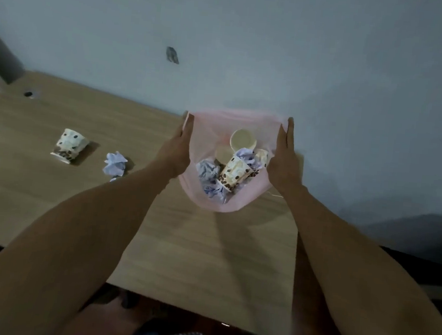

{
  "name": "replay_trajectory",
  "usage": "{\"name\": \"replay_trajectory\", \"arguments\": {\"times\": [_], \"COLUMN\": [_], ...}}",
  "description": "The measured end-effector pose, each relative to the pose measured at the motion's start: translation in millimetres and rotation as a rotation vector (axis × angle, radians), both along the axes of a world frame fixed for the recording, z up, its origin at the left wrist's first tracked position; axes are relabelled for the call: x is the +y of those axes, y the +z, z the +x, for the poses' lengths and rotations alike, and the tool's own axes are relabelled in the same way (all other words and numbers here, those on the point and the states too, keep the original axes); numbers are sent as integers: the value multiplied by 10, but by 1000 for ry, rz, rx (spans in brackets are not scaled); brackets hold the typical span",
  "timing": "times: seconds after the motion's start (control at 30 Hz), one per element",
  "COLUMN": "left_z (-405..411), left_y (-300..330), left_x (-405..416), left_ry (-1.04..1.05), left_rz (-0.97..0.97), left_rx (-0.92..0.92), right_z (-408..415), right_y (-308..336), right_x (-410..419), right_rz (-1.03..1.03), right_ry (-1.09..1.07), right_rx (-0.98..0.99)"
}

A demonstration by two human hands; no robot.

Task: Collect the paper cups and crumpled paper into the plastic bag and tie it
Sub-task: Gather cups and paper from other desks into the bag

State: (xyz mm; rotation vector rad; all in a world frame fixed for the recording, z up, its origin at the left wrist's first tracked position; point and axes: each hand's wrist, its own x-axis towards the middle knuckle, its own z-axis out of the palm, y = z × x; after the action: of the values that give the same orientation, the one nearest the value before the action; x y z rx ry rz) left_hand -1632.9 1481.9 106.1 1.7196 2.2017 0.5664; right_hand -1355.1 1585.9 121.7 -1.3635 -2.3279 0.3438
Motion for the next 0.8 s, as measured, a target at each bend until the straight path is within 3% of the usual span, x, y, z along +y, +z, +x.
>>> {"name": "replay_trajectory", "arguments": {"times": [0.17,0.27,0.4,0.47,0.6,0.7,0.8], "left_z": [-394,-557,-775,-940,-1114,-1035,-986], "left_y": [-221,-218,-262,-382,-584,-738,-900], "left_x": [47,-45,-252,-338,-583,-736,-792], "left_ry": [-98,-147,53,104,-36,-12,-8], "left_rz": [-29,47,114,5,-341,-303,-252], "left_rx": [-23,-138,-299,-232,21,155,99], "right_z": [-238,-317,-440,-508,-601,-632,-633], "right_y": [-150,-161,-136,-127,-145,-160,-195], "right_x": [-406,-562,-596,-599,-608,-610,-603], "right_rz": [-59,-67,-101,-113,-111,-117,-124], "right_ry": [-122,-121,-193,-219,-182,-183,-172], "right_rx": [13,15,15,23,2,-16,-40]}}
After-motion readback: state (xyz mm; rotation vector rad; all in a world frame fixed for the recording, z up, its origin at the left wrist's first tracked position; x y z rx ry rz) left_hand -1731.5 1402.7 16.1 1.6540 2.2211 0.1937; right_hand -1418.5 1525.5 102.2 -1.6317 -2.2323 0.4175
